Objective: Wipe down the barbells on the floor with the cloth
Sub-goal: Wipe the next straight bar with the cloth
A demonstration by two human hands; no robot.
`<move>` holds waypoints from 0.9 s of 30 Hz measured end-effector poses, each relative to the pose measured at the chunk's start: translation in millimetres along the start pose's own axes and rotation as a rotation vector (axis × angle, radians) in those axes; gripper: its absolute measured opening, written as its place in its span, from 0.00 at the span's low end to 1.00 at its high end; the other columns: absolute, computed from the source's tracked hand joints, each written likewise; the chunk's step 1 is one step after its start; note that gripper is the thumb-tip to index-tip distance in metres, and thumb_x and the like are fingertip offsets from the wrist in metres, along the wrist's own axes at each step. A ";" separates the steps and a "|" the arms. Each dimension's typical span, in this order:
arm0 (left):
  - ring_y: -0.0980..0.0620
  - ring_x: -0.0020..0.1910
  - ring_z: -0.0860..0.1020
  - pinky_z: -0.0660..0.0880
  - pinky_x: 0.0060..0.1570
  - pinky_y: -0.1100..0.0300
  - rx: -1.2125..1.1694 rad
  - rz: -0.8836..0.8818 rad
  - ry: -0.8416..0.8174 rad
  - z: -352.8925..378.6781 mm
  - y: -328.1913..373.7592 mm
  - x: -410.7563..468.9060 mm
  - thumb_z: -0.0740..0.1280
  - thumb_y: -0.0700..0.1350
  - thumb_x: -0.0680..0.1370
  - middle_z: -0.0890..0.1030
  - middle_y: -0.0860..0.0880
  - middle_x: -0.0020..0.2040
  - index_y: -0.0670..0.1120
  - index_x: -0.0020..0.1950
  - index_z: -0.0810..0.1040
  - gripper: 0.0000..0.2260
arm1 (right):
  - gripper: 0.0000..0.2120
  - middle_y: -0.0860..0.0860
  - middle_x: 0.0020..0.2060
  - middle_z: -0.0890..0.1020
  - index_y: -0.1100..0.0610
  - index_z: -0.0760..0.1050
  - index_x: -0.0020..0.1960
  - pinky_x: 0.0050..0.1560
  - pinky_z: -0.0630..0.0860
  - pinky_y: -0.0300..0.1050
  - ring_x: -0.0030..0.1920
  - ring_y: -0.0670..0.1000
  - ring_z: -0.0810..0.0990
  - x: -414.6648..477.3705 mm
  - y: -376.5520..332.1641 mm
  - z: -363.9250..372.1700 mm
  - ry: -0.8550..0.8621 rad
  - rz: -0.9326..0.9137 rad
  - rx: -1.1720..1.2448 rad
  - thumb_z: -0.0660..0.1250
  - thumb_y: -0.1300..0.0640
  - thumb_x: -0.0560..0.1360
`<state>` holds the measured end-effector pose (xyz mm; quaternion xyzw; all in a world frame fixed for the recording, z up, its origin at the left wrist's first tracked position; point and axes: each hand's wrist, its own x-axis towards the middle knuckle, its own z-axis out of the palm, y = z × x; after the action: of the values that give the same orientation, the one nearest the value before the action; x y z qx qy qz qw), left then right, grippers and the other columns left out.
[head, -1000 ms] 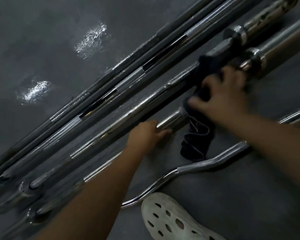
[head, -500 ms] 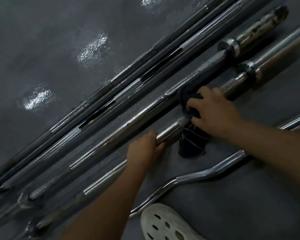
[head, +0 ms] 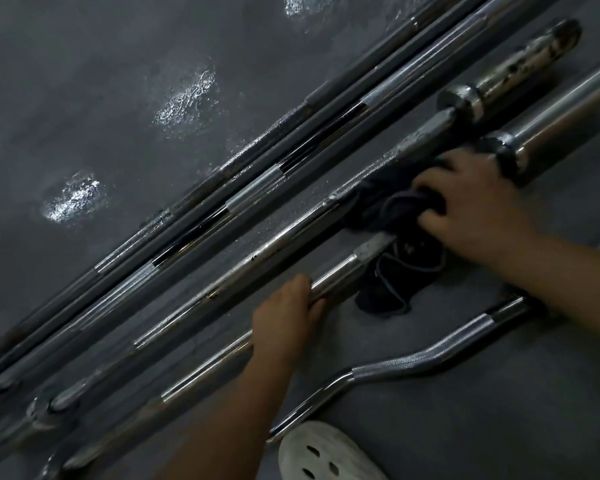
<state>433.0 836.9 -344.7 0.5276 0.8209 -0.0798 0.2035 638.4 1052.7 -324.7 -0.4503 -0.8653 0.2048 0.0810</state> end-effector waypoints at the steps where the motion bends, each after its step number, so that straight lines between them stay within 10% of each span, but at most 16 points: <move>1: 0.45 0.48 0.79 0.68 0.38 0.55 -0.008 0.000 -0.001 1.3 0.9 -2.7 0.62 0.63 0.77 0.80 0.50 0.48 0.51 0.51 0.69 0.16 | 0.19 0.61 0.61 0.72 0.54 0.78 0.59 0.58 0.72 0.59 0.62 0.67 0.70 -6.5 5.7 -0.2 0.091 0.159 0.017 0.72 0.55 0.69; 3: 0.45 0.47 0.80 0.74 0.41 0.55 -0.098 -0.005 -0.162 2.3 -6.8 9.7 0.61 0.67 0.76 0.81 0.49 0.47 0.51 0.52 0.71 0.20 | 0.19 0.63 0.64 0.70 0.56 0.78 0.60 0.62 0.69 0.60 0.64 0.69 0.67 -16.8 3.8 9.6 0.113 0.308 -0.027 0.73 0.58 0.69; 6: 0.52 0.45 0.80 0.78 0.49 0.53 -0.446 -0.017 -0.430 -7.2 -19.1 22.8 0.66 0.68 0.73 0.82 0.52 0.46 0.52 0.51 0.76 0.21 | 0.19 0.61 0.60 0.73 0.55 0.79 0.56 0.57 0.74 0.59 0.59 0.67 0.70 -21.6 -12.1 17.7 -0.097 -0.003 -0.030 0.75 0.57 0.66; 16: 0.46 0.56 0.76 0.73 0.52 0.54 -0.216 0.123 -0.052 -33.5 -52.4 -51.0 0.67 0.51 0.78 0.77 0.48 0.58 0.49 0.62 0.74 0.13 | 0.17 0.55 0.58 0.70 0.50 0.77 0.59 0.59 0.72 0.48 0.60 0.59 0.71 -37.8 -63.0 8.1 -0.326 -0.007 0.122 0.73 0.54 0.71; 27: 0.45 0.57 0.77 0.75 0.56 0.51 -0.172 -0.012 0.109 -123.9 -56.1 -127.6 0.67 0.54 0.78 0.76 0.48 0.60 0.50 0.64 0.72 0.17 | 0.15 0.54 0.58 0.70 0.53 0.76 0.62 0.57 0.72 0.43 0.49 0.52 0.73 -78.4 -93.2 -56.7 -0.140 0.213 0.426 0.70 0.57 0.76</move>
<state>397.6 749.1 -184.0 0.5069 0.8377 0.0186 0.2026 632.9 957.4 -230.2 -0.4965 -0.7538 0.4205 0.0920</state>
